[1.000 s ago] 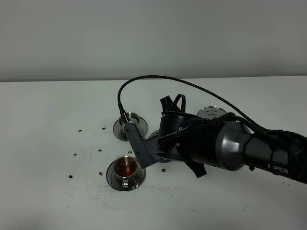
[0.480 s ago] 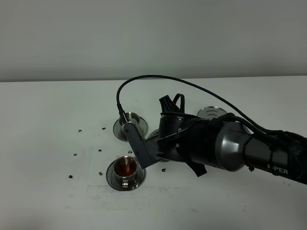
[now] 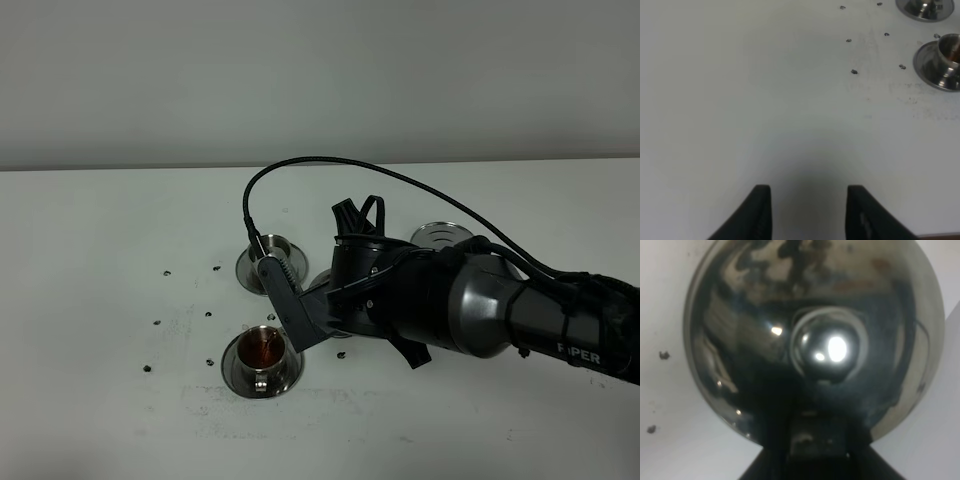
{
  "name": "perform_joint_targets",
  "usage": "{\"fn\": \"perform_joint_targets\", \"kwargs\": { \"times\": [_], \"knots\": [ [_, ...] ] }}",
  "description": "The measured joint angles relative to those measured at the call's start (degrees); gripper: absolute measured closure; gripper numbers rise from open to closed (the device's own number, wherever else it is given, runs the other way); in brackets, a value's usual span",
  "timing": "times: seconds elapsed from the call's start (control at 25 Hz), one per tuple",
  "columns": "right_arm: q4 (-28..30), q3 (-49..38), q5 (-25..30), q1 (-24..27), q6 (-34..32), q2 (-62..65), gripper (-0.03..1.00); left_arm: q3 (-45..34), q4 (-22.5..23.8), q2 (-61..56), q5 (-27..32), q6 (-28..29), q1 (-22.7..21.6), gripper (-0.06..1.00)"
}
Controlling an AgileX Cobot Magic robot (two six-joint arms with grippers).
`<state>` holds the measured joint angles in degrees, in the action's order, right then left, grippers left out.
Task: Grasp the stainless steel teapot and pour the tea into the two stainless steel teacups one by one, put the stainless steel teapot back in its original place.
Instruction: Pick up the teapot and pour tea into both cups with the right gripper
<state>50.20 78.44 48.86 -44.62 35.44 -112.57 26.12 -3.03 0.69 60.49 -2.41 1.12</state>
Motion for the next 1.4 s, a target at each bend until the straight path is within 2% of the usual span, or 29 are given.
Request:
{"fn": "perform_joint_targets", "kwargs": {
  "times": [1.4],
  "knots": [
    [1.35, 0.0, 0.0, 0.0, 0.0, 0.0, 0.78, 0.0, 0.0, 0.0, 0.0, -0.06, 0.0, 0.57]
  ]
}}
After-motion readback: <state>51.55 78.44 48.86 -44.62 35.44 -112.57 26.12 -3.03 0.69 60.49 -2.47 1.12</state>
